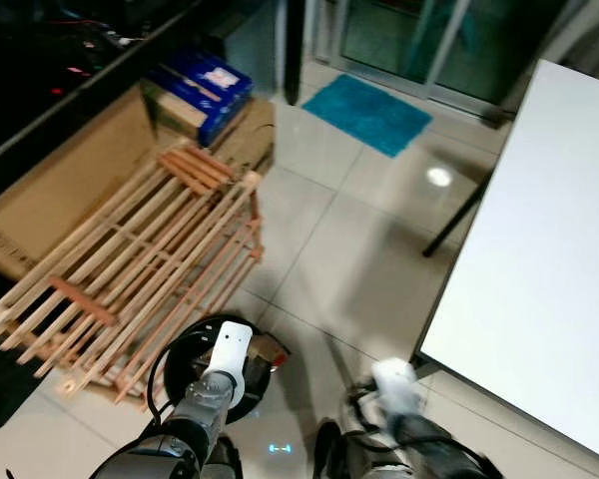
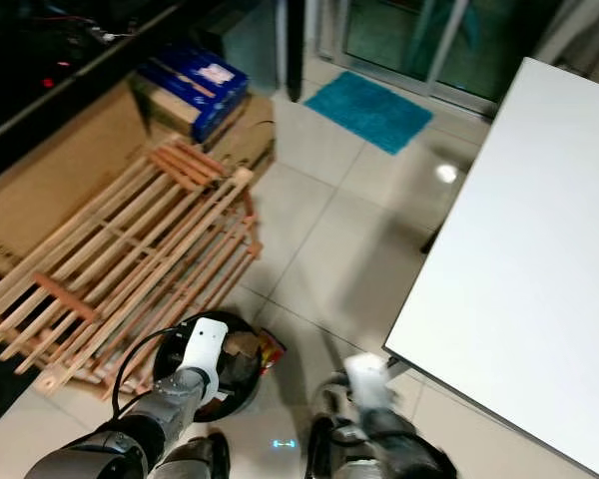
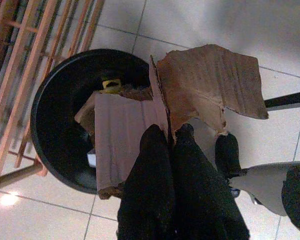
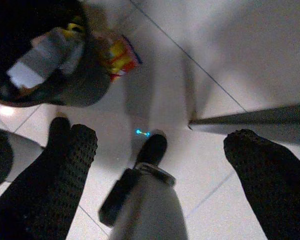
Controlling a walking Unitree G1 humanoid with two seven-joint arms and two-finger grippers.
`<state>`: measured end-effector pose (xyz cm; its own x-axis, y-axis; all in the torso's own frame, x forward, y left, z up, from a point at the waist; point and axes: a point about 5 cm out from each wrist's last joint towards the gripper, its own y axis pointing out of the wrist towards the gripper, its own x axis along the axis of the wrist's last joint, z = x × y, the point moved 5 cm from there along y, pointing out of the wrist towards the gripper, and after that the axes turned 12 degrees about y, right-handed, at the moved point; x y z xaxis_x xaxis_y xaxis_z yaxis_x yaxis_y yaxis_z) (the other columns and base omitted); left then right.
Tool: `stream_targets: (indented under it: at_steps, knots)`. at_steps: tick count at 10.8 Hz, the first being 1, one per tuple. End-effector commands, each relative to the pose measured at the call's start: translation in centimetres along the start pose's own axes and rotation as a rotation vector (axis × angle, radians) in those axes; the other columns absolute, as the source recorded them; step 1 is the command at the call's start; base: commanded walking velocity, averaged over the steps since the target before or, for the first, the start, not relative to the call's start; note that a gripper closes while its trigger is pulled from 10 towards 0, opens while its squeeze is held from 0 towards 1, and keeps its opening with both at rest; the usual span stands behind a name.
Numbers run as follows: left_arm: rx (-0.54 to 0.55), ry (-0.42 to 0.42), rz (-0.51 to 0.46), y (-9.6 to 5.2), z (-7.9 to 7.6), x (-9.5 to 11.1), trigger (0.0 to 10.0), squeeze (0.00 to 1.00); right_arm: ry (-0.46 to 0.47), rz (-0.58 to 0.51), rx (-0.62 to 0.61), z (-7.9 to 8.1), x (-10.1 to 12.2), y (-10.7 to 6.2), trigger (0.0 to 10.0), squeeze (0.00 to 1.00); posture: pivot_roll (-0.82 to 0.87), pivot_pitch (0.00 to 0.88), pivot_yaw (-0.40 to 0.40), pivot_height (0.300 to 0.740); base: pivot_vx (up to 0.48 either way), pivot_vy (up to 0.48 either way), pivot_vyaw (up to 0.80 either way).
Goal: Picking trash to rubbish bin
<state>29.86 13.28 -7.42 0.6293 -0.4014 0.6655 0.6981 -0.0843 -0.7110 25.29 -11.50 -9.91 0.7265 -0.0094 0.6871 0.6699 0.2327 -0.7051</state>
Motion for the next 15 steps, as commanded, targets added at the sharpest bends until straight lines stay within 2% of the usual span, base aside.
stream_targets:
  at_steps: [1, 3, 5, 7, 9, 10, 11, 15]
  knots:
    - [-0.008, -0.006, 0.029, -0.1, -0.5, -1.0, 10.0, 0.0, -0.033, 0.061, 0.014, 0.2, -1.8, -0.3, 10.0, 0.0, -0.05, 0.264, -0.06, 0.74, 0.0, 0.0, 0.0]
    - [-0.012, -0.01, 0.03, -0.1, -0.7, -1.1, 10.0, 0.0, -0.053, 0.037, 0.024, 0.8, -0.5, 0.1, 10.0, 0.0, -0.05, 0.264, -0.062, 0.74, 0.0, 0.0, 0.0]
    - [-0.021, -0.009, 0.031, -0.1, -1.0, -1.2, 10.0, 0.0, -0.098, 0.028, 0.073, 2.0, 0.4, 0.5, 10.0, 0.0, -0.04, 0.262, -0.065, 0.74, 0.0, 0.0, 0.0]
    - [-0.03, 0.011, 0.029, -0.2, -1.4, -1.3, 10.0, 0.0, -0.085, -0.004, 0.087, 2.6, 1.9, 0.8, 10.0, 0.0, -0.04, 0.257, -0.067, 0.74, 0.0, 0.0, 0.0]
    - [-0.023, 0.024, 0.036, -0.2, -1.4, -1.6, 10.0, 0.0, -0.081, -0.01, 0.091, 2.8, 2.1, 0.9, 10.0, 0.0, -0.03, 0.249, -0.069, 0.74, 0.0, 0.0, 0.0]
    - [-0.004, 0.041, 0.048, -0.2, -1.1, -1.8, 10.0, 1.0, -0.079, -0.008, 0.09, 2.8, 2.0, 0.8, 10.0, 0.0, -0.03, 0.246, -0.07, 0.74, 0.0, 0.0, 0.0]
    - [0.023, 0.053, 0.061, -0.3, -0.7, -2.1, 10.0, 1.0, -0.077, -0.005, 0.091, 2.8, 1.8, 0.8, 10.0, 0.0, -0.03, 0.247, -0.071, 0.74, 0.0, 0.0, 0.0]
    - [0.036, 0.054, 0.07, -0.3, -0.4, -2.3, 10.0, 1.0, -0.057, -0.007, 0.075, 2.2, 1.8, 0.7, 10.0, 0.0, -0.03, 0.239, -0.068, 0.74, 0.0, 0.0, 0.0]
